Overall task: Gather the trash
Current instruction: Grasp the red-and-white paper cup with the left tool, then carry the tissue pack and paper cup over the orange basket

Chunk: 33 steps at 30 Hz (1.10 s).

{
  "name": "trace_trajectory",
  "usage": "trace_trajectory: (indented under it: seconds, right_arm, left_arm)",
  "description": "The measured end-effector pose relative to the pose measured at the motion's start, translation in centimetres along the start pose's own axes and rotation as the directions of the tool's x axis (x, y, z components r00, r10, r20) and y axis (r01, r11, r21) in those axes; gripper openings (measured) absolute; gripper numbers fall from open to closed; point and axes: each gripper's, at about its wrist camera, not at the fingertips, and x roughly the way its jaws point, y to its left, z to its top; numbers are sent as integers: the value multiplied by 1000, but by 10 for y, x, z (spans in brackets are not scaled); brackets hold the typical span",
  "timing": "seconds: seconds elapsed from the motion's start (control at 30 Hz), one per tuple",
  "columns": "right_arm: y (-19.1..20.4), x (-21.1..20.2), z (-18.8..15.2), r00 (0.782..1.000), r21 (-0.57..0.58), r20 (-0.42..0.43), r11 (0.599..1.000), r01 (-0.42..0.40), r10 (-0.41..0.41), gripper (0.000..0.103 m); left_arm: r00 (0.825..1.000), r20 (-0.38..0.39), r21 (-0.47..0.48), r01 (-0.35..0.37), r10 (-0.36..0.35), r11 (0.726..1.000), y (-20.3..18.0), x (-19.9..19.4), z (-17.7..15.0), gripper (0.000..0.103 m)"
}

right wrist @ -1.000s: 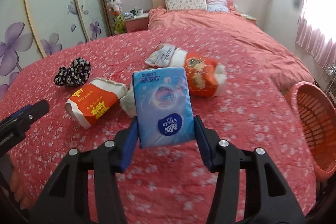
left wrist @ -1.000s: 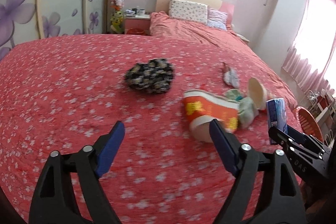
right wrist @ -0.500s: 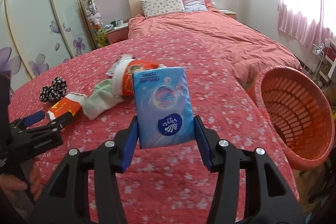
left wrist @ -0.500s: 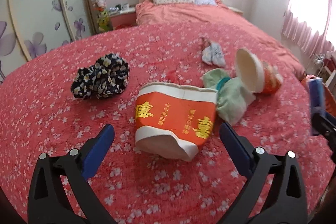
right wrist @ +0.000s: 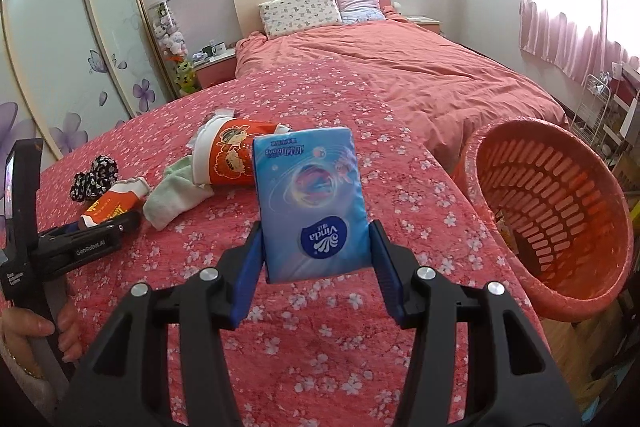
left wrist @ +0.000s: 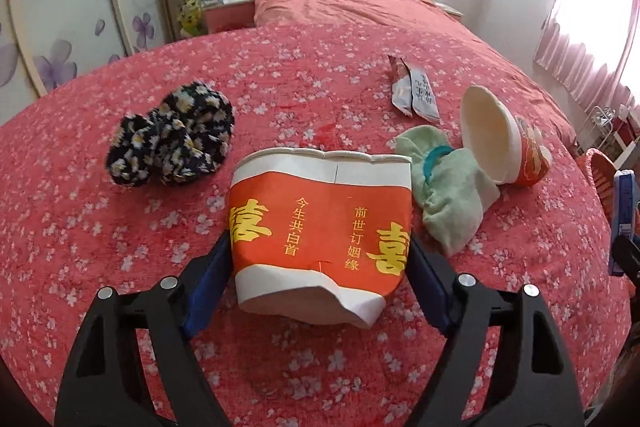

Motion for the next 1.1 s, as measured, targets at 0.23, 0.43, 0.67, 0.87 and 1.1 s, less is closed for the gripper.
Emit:
trace_trajectory:
  seconds: [0.23,0.43,0.67,0.87,1.1]
  right_arm:
    - [-8,-11,1,1000,16,20,1000,3,-4,51]
    - [-16,-24,3,999,29,44,1000,9,-11,51]
    - [-35,-43,3,996,56,79,998,31,-36,51]
    - [-59,-57,2,992,90,102,994,63,-72,51]
    - [-94,-71,0,984,141,121,984,110,-127,51]
  left_arm:
    - [996,85,20,-15,13,1000,-6,-25,2,80]
    - [993,120,15,17,-19,1000,-16,-43,6,80]
    - [984,158,37,72,-77,997,-39,-63,7,80]
    - [972,180,73,138,-149,988,-69,-76,6,80]
    - [953,200,118,207,-228,971,-105,-86,2,80]
